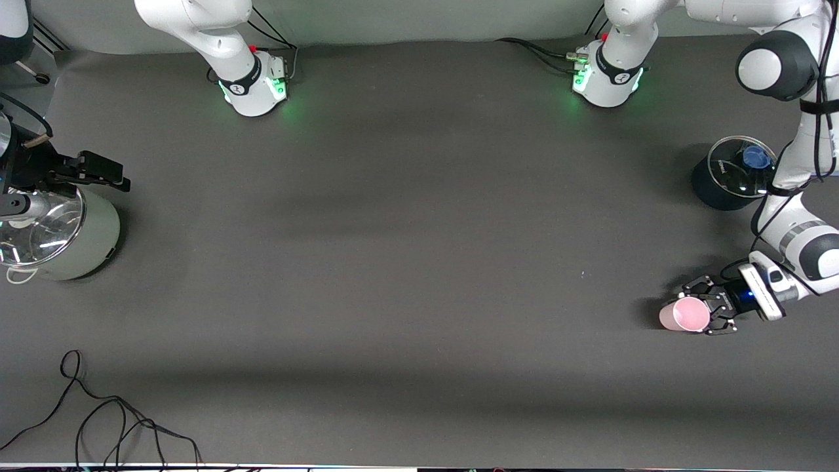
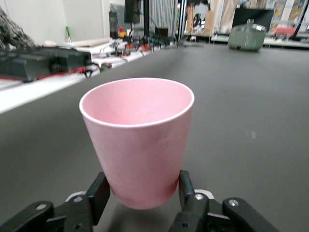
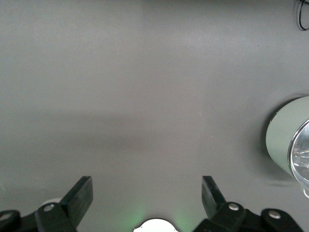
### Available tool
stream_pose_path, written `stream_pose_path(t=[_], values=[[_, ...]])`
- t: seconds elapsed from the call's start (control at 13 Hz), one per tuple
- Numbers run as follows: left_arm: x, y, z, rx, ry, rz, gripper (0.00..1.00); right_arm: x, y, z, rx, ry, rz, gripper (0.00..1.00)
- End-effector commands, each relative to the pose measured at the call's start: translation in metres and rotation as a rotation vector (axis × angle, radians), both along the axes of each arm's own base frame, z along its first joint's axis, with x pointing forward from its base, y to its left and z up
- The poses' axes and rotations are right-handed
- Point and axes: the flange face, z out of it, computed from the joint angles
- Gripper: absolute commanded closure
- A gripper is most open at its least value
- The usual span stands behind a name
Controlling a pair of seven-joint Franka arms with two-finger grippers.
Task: Transfer pink cup from left to right arm
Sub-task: 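Lift the pink cup and carry it toward the table middle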
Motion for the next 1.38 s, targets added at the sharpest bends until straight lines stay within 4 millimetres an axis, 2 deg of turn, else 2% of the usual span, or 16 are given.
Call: stream_pose_path(t=[0.0,0.23,0.31,0.46,0.54,0.77,1.0,1.31], values=[[0.018,-0.042,0.043,-0.076,-0.010,-0.030,0.56,0.001,0.002,0.004,-0.012,0.003,-0.012,0.00],[0.046,-0.086,0.103,-0.093,0.026,0.000,0.60,0.001,0.002,0.004,-0.012,0.003,-0.012,0.00],[0.057,-0.106,0.121,-0.094,0.025,0.015,0.60,0.001,0.002,0.004,-0.012,0.003,-0.012,0.00],[0.073,-0.138,0.151,-0.078,0.023,0.062,0.61,0.001,0.002,0.004,-0.012,0.003,-0.012,0.00],[0.082,-0.157,0.171,-0.055,0.024,0.099,0.62,0.001,0.002,0.004,-0.012,0.002,-0.011,0.00],[0.092,-0.225,0.212,-0.008,0.034,0.131,0.62,0.001,0.001,0.004,-0.012,0.003,-0.012,0.00],[0.077,-0.313,0.257,-0.002,0.087,0.162,0.62,0.001,0.001,0.004,-0.012,0.003,-0.012,0.00],[0.034,-0.422,0.309,-0.077,0.095,0.248,0.61,0.001,0.001,0.005,-0.012,0.001,-0.012,0.00]])
